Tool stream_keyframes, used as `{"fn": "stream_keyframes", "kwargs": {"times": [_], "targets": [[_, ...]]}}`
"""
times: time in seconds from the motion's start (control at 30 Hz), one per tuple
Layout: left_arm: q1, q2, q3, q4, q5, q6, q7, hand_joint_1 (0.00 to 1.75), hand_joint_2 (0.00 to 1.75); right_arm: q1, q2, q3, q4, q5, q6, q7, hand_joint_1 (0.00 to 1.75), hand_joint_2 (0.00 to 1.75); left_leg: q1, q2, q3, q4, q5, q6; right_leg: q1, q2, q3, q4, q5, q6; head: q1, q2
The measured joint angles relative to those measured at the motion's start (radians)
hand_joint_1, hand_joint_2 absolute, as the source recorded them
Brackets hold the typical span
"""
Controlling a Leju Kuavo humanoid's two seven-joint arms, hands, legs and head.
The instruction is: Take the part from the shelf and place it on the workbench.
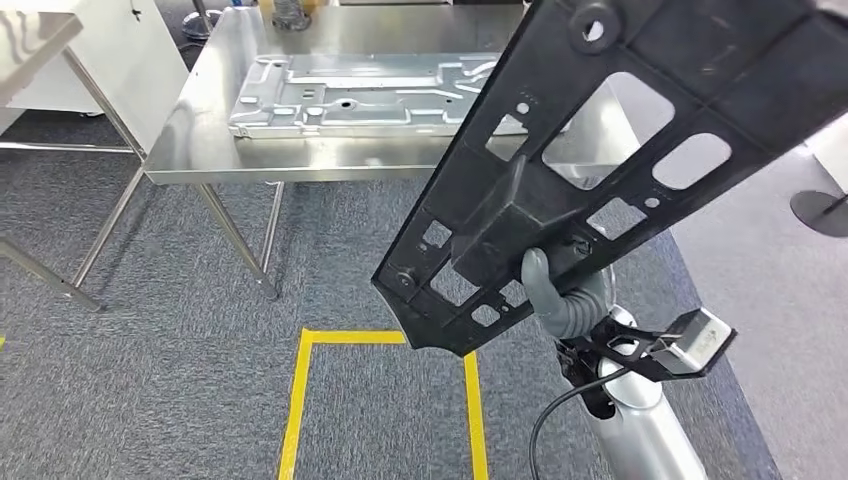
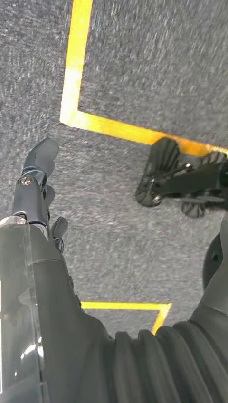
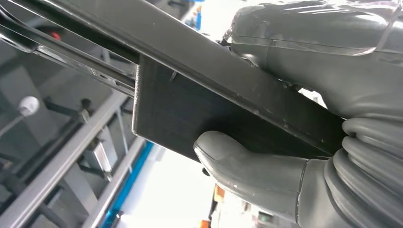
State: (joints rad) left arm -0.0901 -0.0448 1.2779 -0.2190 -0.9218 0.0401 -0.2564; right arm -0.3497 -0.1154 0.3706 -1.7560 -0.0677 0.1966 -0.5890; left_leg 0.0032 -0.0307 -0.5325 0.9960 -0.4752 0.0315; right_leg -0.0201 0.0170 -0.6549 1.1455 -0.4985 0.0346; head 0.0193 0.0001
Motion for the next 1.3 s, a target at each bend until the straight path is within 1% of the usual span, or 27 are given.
{"fn": "stream_keyframes", "kwargs": {"times": [0.03, 0.1, 0.17, 0.23, 0.27, 0.33, 0.37, 0.4, 0.43, 0.47, 0.53, 0.6, 0.67, 0.7, 0.77, 0.8, 0.87, 0.9, 0.93, 0.97, 1.03, 1.07, 1.1, 1.13, 1.23, 1.27, 1.3], "targets": [[-0.002, -0.001, 0.0, 0.0, 0.0, 0.0, 0.001, 0.0, 1.75, -0.009, -0.002, 0.0, 0.005, -0.005, 0.0, 0.013, 1.75, 1.75, 0.001, -0.007, 0.007, 0.001, -0.007, -0.005, -0.001, 0.009, 0.018, -0.062, 0.035, 0.0, 0.0, 0.0], [-0.005, -0.001, 0.0, 0.0, 0.001, 0.0, 0.004, 0.0, 1.75, -0.028, -0.006, -0.003, 0.015, -0.018, 0.003, 0.03, 1.75, 1.75, 0.003, -0.021, 0.012, 0.003, -0.016, -0.017, 0.002, 0.024, 0.036, -0.126, 0.064, -0.009, -0.001, 0.0], [-0.005, 0.0, 0.0, 0.0, 0.002, 0.0, 0.005, 0.0, 1.75, -0.044, -0.009, -0.005, 0.025, -0.027, 0.008, 0.039, 1.75, 1.75, 0.003, -0.028, 0.016, 0.008, -0.018, -0.028, 0.005, 0.02, 0.045, -0.131, 0.059, -0.027, -0.002, 0.0], [-0.002, 0.0, 0.0, 0.0, 0.003, 0.0, 0.005, 0.0, 1.75, -0.055, -0.013, -0.007, 0.032, -0.032, 0.015, 0.043, 1.75, 1.75, 0.004, -0.013, 0.008, 0.04, -0.026, -0.036, 0.003, 0.011, 0.061, -0.137, 0.058, -0.041, -0.004, 0.0], [-0.003, 0.0, 0.0, 0.0, 0.003, 0.0, 0.005, 0.0, 1.75, -0.06, -0.014, -0.007, 0.035, -0.034, 0.018, 0.043, 1.75, 1.75, 0.006, -0.002, -0.014, 0.082, -0.039, -0.039, 0.003, 0.007, 0.069, -0.138, 0.054, -0.047, -0.006, 0.0], [-0.005, 0.0, 0.0, 0.0, 0.003, -0.001, 0.003, 0.0, 1.75, -0.066, -0.015, -0.007, 0.039, -0.038, 0.019, 0.043, 1.75, 1.75, 0.008, 0.015, -0.091, 0.207, -0.083, -0.046, 0.005, 0.001, 0.081, -0.14, 0.043, -0.055, -0.011, 0.0], [-0.004, -0.001, 0.0, 0.0, 0.003, -0.001, 0.002, 0.0, 1.75, -0.067, -0.016, -0.007, 0.041, -0.038, 0.018, 0.042, 1.75, 1.75, 0.009, 0.018, -0.132, 0.264, -0.104, -0.049, 0.005, -0.001, 0.086, -0.14, 0.037, -0.056, -0.011, 0.0], [-0.002, -0.001, 0.0, 0.0, 0.003, -0.001, 0.001, 0.0, 1.75, -0.067, -0.017, -0.007, 0.043, -0.037, 0.016, 0.042, 1.75, 1.75, 0.009, 0.019, -0.161, 0.294, -0.111, -0.05, 0.006, -0.001, 0.093, -0.139, 0.031, -0.056, -0.011, 0.0], [0.0, 0.0, 0.0, 0.0, 0.003, -0.002, 0.0, 0.0, 1.75, -0.067, -0.019, -0.007, 0.044, -0.035, 0.014, 0.042, 1.75, 1.75, 0.009, 0.02, -0.173, 0.288, -0.097, -0.05, 0.006, -0.001, 0.101, -0.139, 0.024, -0.055, -0.011, 0.0], [0.002, 0.0, 0.0, 0.0, 0.003, -0.002, -0.001, 0.0, 1.75, -0.067, -0.021, -0.007, 0.044, -0.031, 0.012, 0.042, 1.75, 1.75, 0.009, 0.021, -0.167, 0.247, -0.064, -0.048, 0.006, -0.001, 0.111, -0.139, 0.016, -0.053, -0.012, 0.0], [0.004, 0.0, 0.0, 0.0, 0.003, -0.003, -0.003, 0.0, 1.75, -0.067, -0.024, -0.007, 0.044, -0.021, 0.005, 0.042, 1.75, 1.75, 0.007, 0.023, -0.128, 0.116, 0.023, -0.041, 0.007, -0.001, 0.133, -0.139, 0.0, -0.047, -0.011, 0.0], [0.003, 0.0, 0.0, 0.0, 0.002, -0.004, -0.004, 0.0, 1.75, -0.067, -0.025, -0.009, 0.041, -0.014, -0.003, 0.042, 1.75, 1.75, 0.002, 0.024, -0.102, 0.039, 0.047, -0.029, 0.009, -0.001, 0.144, -0.142, -0.014, -0.035, -0.011, 0.0], [0.003, 0.001, 0.0, 0.0, 0.002, -0.004, -0.004, 0.0, 1.75, -0.066, -0.026, -0.012, 0.031, -0.01, -0.006, 0.04, 1.75, 1.75, 0.0, 0.023, -0.09, 0.026, 0.041, -0.016, 0.01, 0.0, 0.152, -0.137, -0.015, -0.021, -0.012, 0.0], [0.004, 0.001, 0.0, 0.0, 0.002, -0.004, -0.005, 0.0, 1.75, -0.066, -0.027, -0.015, 0.023, -0.01, -0.006, 0.04, 1.75, 1.75, 0.0, 0.022, -0.079, 0.02, 0.048, -0.009, 0.009, -0.001, 0.154, -0.128, -0.014, -0.014, -0.011, 0.0], [0.003, 0.001, 0.0, 0.0, 0.001, -0.004, -0.005, 0.0, 1.75, -0.067, -0.03, -0.022, 0.006, -0.011, -0.006, 0.038, 1.75, 1.75, 0.002, 0.021, -0.061, 0.013, 0.047, 0.001, 0.008, -0.005, 0.129, -0.067, -0.021, -0.005, -0.008, 0.0], [0.003, 0.001, 0.0, 0.0, 0.001, -0.004, -0.005, 0.0, 1.75, -0.067, -0.031, -0.025, -0.003, -0.011, -0.006, 0.037, 1.75, 1.75, 0.002, 0.022, -0.055, 0.01, 0.042, 0.006, 0.007, -0.007, 0.095, -0.011, -0.037, -0.002, -0.006, 0.0], [0.003, 0.001, 0.0, 0.0, 0.001, -0.004, -0.005, 0.0, 1.75, -0.064, -0.033, -0.031, -0.016, -0.011, -0.005, 0.036, 1.75, 1.75, 0.0, 0.022, -0.045, 0.01, 0.03, 0.012, 0.007, -0.008, 0.009, 0.108, -0.089, 0.003, -0.005, 0.0], [0.003, 0.001, 0.0, 0.0, 0.001, -0.004, -0.005, 0.0, 1.75, -0.062, -0.033, -0.033, -0.02, -0.011, -0.005, 0.037, 1.75, 1.75, -0.001, 0.021, -0.038, 0.01, 0.023, 0.013, 0.007, -0.009, -0.026, 0.142, -0.107, 0.002, -0.006, 0.0], [0.004, 0.001, 0.0, 0.0, 0.001, -0.004, -0.005, 0.0, 1.75, -0.061, -0.034, -0.034, -0.023, -0.011, -0.005, 0.037, 1.75, 1.75, -0.003, 0.02, -0.029, 0.01, 0.015, 0.014, 0.007, -0.009, -0.043, 0.143, -0.107, 0.001, -0.005, 0.0], [0.004, 0.001, 0.0, 0.0, 0.001, -0.004, -0.005, 0.0, 1.75, -0.06, -0.035, -0.035, -0.026, -0.011, -0.005, 0.037, 1.75, 1.75, -0.004, 0.019, -0.018, 0.01, 0.007, 0.013, 0.008, -0.009, -0.045, 0.111, -0.085, -0.003, -0.005, 0.0], [0.004, 0.0, 0.0, 0.0, 0.0, -0.004, -0.005, 0.0, 1.75, -0.059, -0.037, -0.039, -0.033, -0.014, -0.002, 0.037, 1.75, 1.75, -0.008, 0.017, 0.006, 0.01, -0.011, 0.011, 0.014, -0.009, -0.013, -0.022, 0.015, -0.017, -0.005, 0.0], [0.003, -0.002, 0.0, 0.0, 0.0, -0.004, -0.005, 0.0, 1.75, -0.059, -0.037, -0.04, -0.036, -0.018, 0.004, 0.038, 1.75, 1.75, -0.01, 0.016, 0.015, 0.009, -0.02, 0.008, 0.019, -0.009, 0.003, -0.079, 0.052, -0.024, -0.005, 0.0], [0.002, -0.003, 0.0, 0.001, 0.0, -0.004, -0.004, 0.0, 1.75, -0.058, -0.037, -0.041, -0.039, -0.023, 0.011, 0.039, 1.75, 1.75, -0.01, 0.015, 0.022, 0.006, -0.027, 0.002, 0.022, -0.01, 0.015, -0.117, 0.078, -0.031, -0.006, 0.0], [0.0, -0.005, 0.0, 0.001, 0.0, -0.004, -0.004, 0.0, 1.75, -0.057, -0.037, -0.041, -0.042, -0.027, 0.017, 0.04, 1.75, 1.75, -0.011, 0.015, 0.027, 0.007, -0.03, -0.003, 0.024, -0.009, 0.02, -0.133, 0.085, -0.037, -0.007, 0.0], [-0.002, -0.002, 0.0, 0.001, 0.0, -0.004, -0.004, 0.0, 1.75, -0.055, -0.037, -0.039, -0.051, -0.035, 0.029, 0.041, 1.75, 1.75, -0.012, 0.015, 0.034, 0.029, -0.03, -0.021, 0.018, -0.011, 0.05, -0.152, 0.078, -0.051, -0.01, 0.0], [-0.003, -0.001, 0.0, 0.001, 0.0, -0.004, -0.004, 0.0, 1.75, -0.054, -0.035, -0.039, -0.053, -0.043, 0.039, 0.041, 1.75, 1.75, -0.01, 0.017, 0.02, 0.06, -0.035, -0.026, 0.015, -0.012, 0.064, -0.157, 0.073, -0.055, -0.014, 0.0], [-0.003, 0.0, 0.0, 0.001, 0.0, -0.004, -0.004, 0.0, 1.75, -0.052, -0.034, -0.039, -0.054, -0.055, 0.053, 0.04, 1.75, 1.75, -0.008, 0.018, -0.007, 0.108, -0.048, -0.032, 0.014, -0.014, 0.076, -0.16, 0.067, -0.058, -0.017, 0.0]]}}
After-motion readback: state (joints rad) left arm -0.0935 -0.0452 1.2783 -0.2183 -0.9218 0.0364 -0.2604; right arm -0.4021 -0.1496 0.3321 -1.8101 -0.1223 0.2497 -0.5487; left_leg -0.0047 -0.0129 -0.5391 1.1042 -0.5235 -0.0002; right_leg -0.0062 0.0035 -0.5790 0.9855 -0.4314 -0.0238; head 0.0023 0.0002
